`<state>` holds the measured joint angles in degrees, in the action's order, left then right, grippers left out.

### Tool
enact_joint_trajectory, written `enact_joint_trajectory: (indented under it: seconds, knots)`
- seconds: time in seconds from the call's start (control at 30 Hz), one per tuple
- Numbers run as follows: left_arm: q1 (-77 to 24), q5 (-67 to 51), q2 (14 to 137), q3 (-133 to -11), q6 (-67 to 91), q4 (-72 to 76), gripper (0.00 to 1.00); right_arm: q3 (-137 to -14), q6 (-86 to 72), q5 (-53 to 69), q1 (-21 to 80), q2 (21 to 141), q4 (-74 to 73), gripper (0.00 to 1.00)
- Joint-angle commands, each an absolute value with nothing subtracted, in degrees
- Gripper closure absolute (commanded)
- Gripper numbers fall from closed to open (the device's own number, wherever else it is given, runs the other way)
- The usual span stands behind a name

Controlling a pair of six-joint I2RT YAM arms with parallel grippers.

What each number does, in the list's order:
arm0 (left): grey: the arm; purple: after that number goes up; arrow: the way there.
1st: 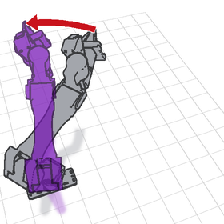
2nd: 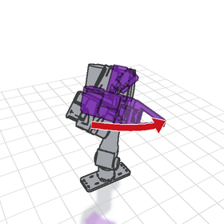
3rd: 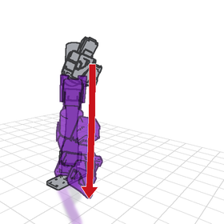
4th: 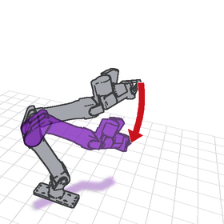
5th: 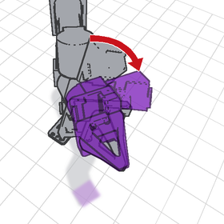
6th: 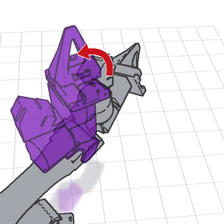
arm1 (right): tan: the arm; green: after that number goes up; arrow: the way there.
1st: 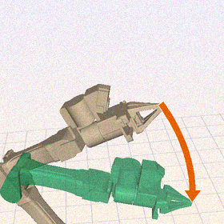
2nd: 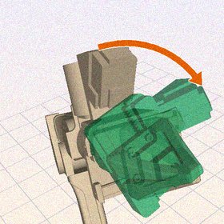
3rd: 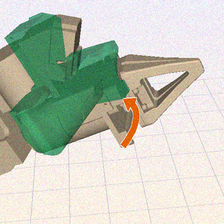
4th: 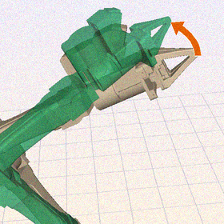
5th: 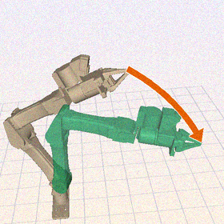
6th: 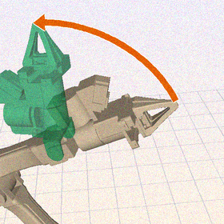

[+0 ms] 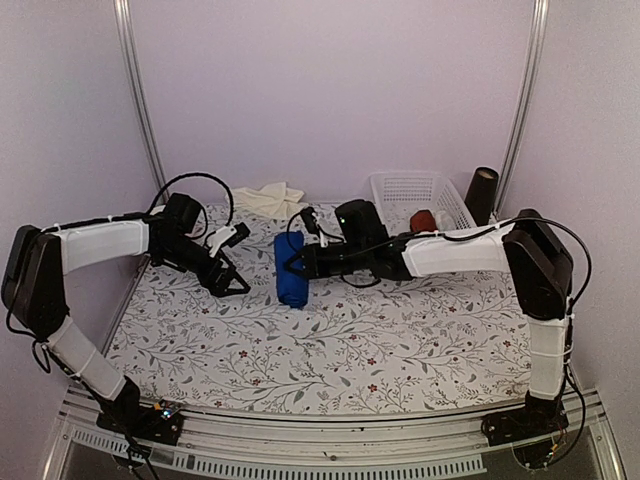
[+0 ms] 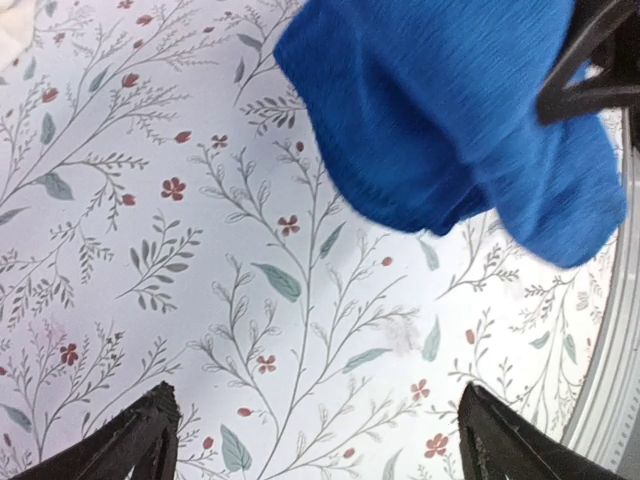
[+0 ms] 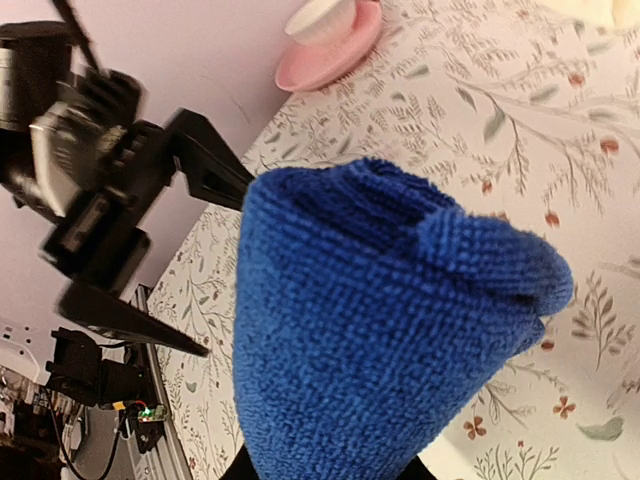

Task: Roll the towels
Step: Pick up the towel from the center of the board.

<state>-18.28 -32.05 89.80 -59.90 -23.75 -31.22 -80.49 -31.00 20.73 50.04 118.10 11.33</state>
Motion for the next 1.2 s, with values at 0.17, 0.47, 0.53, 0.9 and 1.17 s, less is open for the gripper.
enact_joint_trajectory:
  seconds: [0.17, 0.47, 0.53, 0.9, 1.17]
  knots:
    - [-16.5, -28.7, 86.4, -56.5, -26.6, -30.3, 0.03, -98.3, -10.4, 32.2, 41.0, 111.3, -18.0, 0.98]
    - [-16.4, -28.2, 86.8, -55.5, -27.0, -30.2, 0.03, -116.3, -1.2, 42.4, 27.1, 117.4, -34.4, 0.96]
    - [-16.4, -28.3, 86.7, -55.5, -27.1, -30.2, 0.03, -120.2, -0.6, 43.8, 24.0, 120.2, -36.3, 0.96]
    - [-16.3, -28.3, 88.9, -55.1, -27.1, -29.9, 0.03, -126.3, -1.5, 51.4, 16.2, 131.3, -36.8, 0.97]
    - [-16.3, -28.0, 88.5, -54.8, -27.1, -29.6, 0.03, -126.6, -2.9, 55.7, 15.1, 133.8, -35.9, 0.97]
